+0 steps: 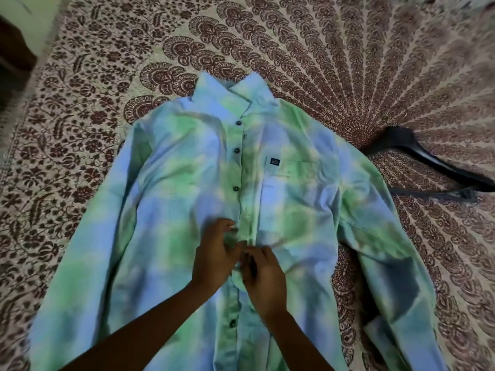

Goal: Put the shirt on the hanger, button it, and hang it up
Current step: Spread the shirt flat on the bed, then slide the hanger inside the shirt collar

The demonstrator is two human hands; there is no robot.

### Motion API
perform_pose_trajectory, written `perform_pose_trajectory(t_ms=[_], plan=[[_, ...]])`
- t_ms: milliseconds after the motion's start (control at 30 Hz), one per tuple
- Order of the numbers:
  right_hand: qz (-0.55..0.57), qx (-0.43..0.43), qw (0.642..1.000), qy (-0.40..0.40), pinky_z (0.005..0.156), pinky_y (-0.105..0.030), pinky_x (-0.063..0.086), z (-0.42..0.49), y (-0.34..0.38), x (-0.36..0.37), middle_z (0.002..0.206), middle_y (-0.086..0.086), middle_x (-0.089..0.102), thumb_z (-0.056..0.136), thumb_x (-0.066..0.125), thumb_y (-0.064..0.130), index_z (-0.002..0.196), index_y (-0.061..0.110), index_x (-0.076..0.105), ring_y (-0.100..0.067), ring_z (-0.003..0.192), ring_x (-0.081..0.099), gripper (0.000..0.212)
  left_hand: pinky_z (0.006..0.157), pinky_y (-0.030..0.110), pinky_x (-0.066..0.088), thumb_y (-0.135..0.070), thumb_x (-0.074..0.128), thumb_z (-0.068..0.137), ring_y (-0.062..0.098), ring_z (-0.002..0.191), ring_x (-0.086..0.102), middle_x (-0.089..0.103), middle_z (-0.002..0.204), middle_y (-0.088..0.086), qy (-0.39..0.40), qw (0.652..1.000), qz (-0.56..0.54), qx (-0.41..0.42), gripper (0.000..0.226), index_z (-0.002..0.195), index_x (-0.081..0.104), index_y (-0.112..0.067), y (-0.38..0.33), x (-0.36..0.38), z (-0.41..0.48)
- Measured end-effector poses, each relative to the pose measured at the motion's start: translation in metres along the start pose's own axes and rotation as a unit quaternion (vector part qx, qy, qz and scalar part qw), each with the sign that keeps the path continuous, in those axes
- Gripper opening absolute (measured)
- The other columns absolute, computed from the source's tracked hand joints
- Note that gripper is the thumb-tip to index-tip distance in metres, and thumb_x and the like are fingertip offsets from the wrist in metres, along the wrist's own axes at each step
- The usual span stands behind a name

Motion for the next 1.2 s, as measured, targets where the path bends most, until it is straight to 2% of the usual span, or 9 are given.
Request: perform_pose_trajectory(t_ms=[67, 167, 267, 367, 433, 633, 867, 1000, 1200], plan=[[-0.043, 0.033, 0.998, -0.02, 0.057, -0.02, 0.042, -0.003, 0.001, -0.006, 0.09, 0.004, 0.061, 0.08, 0.046, 0.034, 0.092, 0.026, 0.064, -0.014, 0.079, 0.058, 0.023, 0.062, 0.013, 0.042, -0.025, 0.068, 0.081, 0.003, 0.072, 0.059, 0.056, 0.092, -0.013, 0.019, 1.0, 0.005, -0.021, 0.03, 0.105, 0.051, -0.029, 0.006, 0.004, -0.009], [-0.101, 0.01, 0.995, -0.002, 0.059, -0.023, 0.044, -0.015, 0.001, -0.003, 0.089, 0.003, 0.061, 0.081, 0.045, 0.031, 0.094, 0.026, 0.062, -0.018, 0.078, 0.058, 0.022, 0.058, 0.011, 0.04, -0.028, 0.066, 0.083, 0.0, 0.066, 0.058, 0.058, 0.078, -0.015, 0.069, 0.995, 0.02, -0.066, 0.021, 0.096, 0.05, -0.031, 0.019, 0.014, -0.023], [-0.097, 0.014, 0.995, 0.014, 0.061, -0.02, 0.038, -0.021, -0.005, -0.004, 0.085, 0.004, 0.062, 0.081, 0.046, 0.029, 0.09, 0.025, 0.063, -0.014, 0.077, 0.052, 0.019, 0.061, 0.014, 0.036, -0.028, 0.06, 0.087, 0.002, 0.073, 0.061, 0.065, 0.086, -0.01, 0.094, 0.992, 0.063, -0.052, 0.012, 0.098, 0.059, -0.023, 0.024, 0.016, -0.032], [-0.079, 0.012, 0.996, 0.04, 0.065, -0.02, 0.045, -0.025, -0.01, -0.002, 0.09, 0.006, 0.065, 0.081, 0.047, 0.032, 0.097, 0.026, 0.066, -0.015, 0.084, 0.06, 0.025, 0.068, 0.016, 0.036, -0.024, 0.056, 0.089, 0.011, 0.087, 0.064, 0.068, 0.097, -0.008, 0.091, 0.992, 0.081, -0.028, 0.014, 0.101, 0.063, -0.023, 0.016, 0.013, -0.034], [-0.026, 0.037, 0.997, 0.056, 0.07, -0.021, 0.047, -0.02, -0.015, -0.006, 0.095, 0.004, 0.067, 0.079, 0.051, 0.028, 0.1, 0.024, 0.068, -0.017, 0.087, 0.064, 0.027, 0.068, 0.018, 0.038, -0.024, 0.055, 0.09, 0.011, 0.082, 0.063, 0.067, 0.098, -0.009, 0.089, 0.992, 0.087, -0.006, 0.014, 0.101, 0.063, -0.023, 0.005, 0.012, -0.028], [0.027, 0.072, 0.994, -0.08, 0.066, -0.019, 0.045, 0.017, -0.02, -0.084, 0.087, 0.002, 0.07, 0.081, 0.053, 0.027, 0.092, 0.018, 0.07, -0.009, 0.075, 0.063, 0.023, 0.061, 0.018, 0.04, -0.019, 0.056, 0.089, 0.002, 0.057, 0.052, 0.067, 0.095, -0.008, 0.068, 0.993, 0.062, 0.069, 0.013, 0.098, 0.065, -0.021, -0.051, 0.019, 0.004], [0.015, 0.12, 0.977, -0.176, 0.067, -0.025, 0.047, 0.056, -0.078, -0.19, 0.088, -0.004, 0.07, 0.085, 0.062, 0.014, 0.095, 0.015, 0.07, -0.017, 0.079, 0.065, 0.012, 0.067, 0.03, 0.046, -0.019, 0.054, 0.089, 0.021, 0.073, 0.064, 0.068, 0.099, -0.004, 0.086, 0.985, 0.079, 0.128, 0.013, 0.097, 0.064, -0.022, -0.14, 0.068, 0.034], [-0.04, 0.115, 0.973, -0.194, 0.068, -0.03, 0.049, 0.078, -0.115, -0.247, 0.089, -0.007, 0.071, 0.086, 0.063, 0.015, 0.095, 0.014, 0.071, -0.022, 0.082, 0.065, 0.013, 0.067, 0.028, 0.043, -0.019, 0.054, 0.089, 0.021, 0.082, 0.065, 0.068, 0.102, -0.004, 0.105, 0.98, 0.083, 0.146, 0.015, 0.1, 0.064, -0.022, -0.185, 0.116, 0.041], [-0.089, 0.12, 0.97, -0.193, 0.069, -0.025, 0.047, 0.133, -0.197, -0.325, 0.097, -0.009, 0.071, 0.087, 0.062, 0.018, 0.098, 0.011, 0.071, -0.024, 0.089, 0.066, 0.016, 0.066, 0.033, 0.045, -0.019, 0.053, 0.09, 0.025, 0.081, 0.064, 0.068, 0.1, 0.001, 0.096, 0.975, 0.085, 0.183, 0.016, 0.102, 0.063, -0.019, -0.256, 0.203, 0.064]])
Point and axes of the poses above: each hand's wrist, its own z-axis towards the middle knuckle, its own x-axis out of the palm, y = z × x, the point moved 10 cm from there along z, towards the middle knuckle
